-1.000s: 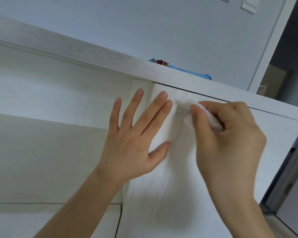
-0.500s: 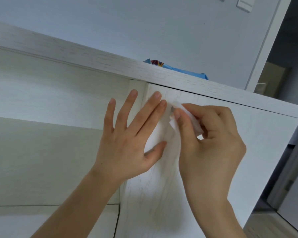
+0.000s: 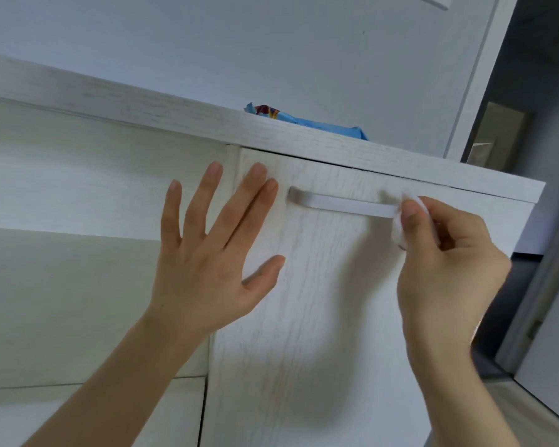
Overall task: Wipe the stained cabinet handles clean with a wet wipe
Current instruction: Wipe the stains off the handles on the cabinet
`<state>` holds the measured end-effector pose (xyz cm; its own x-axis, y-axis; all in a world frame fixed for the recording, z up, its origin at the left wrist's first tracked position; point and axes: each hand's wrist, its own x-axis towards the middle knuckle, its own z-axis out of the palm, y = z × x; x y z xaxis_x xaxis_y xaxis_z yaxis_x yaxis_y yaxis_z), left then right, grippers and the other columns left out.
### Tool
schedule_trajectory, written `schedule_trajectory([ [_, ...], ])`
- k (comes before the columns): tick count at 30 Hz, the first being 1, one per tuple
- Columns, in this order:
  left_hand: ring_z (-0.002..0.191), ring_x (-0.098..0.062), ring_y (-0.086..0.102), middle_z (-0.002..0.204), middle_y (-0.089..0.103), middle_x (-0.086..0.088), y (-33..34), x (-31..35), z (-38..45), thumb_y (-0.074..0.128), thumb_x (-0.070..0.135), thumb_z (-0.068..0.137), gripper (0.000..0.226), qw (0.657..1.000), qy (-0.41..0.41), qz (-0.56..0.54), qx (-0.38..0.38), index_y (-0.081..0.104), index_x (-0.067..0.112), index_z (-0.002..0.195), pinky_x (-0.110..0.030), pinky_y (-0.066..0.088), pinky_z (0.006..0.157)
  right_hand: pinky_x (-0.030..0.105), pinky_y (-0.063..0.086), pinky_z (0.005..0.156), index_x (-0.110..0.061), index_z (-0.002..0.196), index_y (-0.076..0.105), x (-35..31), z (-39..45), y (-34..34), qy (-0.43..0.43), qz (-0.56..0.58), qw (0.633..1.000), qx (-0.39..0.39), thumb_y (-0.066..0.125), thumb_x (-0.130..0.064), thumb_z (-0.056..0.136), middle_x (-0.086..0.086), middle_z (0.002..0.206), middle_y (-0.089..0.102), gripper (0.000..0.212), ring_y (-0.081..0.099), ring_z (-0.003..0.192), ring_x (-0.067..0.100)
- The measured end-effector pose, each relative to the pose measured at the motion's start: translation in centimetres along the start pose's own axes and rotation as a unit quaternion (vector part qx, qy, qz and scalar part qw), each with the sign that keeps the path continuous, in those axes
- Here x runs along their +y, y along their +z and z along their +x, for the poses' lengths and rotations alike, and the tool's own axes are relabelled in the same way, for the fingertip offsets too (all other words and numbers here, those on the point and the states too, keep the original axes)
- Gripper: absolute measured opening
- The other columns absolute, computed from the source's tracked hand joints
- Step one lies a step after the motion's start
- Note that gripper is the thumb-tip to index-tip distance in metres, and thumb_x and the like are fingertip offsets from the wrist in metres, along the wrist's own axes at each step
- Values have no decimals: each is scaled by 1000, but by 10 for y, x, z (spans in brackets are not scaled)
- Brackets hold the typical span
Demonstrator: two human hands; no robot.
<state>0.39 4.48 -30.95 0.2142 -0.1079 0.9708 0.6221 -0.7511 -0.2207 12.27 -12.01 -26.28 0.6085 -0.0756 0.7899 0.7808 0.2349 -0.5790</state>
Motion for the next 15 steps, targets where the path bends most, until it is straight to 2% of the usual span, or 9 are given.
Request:
schedule_trajectory([
  [3,141,-34,22,153,24,-3,1,0,0,39,51,93,66,1000,-4,-19,3,25,16,148,-59,18,113,20,49,76,-26,88,71,5,9,-3,110,95,988,-42,64,-24,88,-10,82,69,8,62,76,3],
  [7,141,-34,22,153,24,-3,2,1,1,37,52,94,66,1000,-4,-19,4,25,15,148,-59,17,113,27,51,86,-17,93,73,7,12,-2,149,166,971,-85,61,-22,89,-13,76,67,13,61,80,7],
  [10,141,-35,23,153,25,-5,2,0,1,40,50,94,67,1000,-4,-25,3,26,13,148,-60,19,112,22,51,86,-12,101,72,8,8,-6,146,171,971,-87,63,-24,88,-12,80,67,20,61,81,4],
  [13,140,-37,25,152,29,-8,1,1,0,43,48,93,67,1000,-2,-16,4,28,11,147,-60,20,112,12,49,78,-18,98,73,4,1,-11,114,157,978,-74,64,-23,88,-4,92,72,15,65,84,2],
  [15,140,-37,25,152,30,-9,0,1,0,44,47,94,67,1000,1,-3,2,29,11,147,-60,21,111,8,47,74,-23,94,73,0,-4,-14,86,153,982,-73,65,-21,87,-3,91,71,11,65,83,1],
])
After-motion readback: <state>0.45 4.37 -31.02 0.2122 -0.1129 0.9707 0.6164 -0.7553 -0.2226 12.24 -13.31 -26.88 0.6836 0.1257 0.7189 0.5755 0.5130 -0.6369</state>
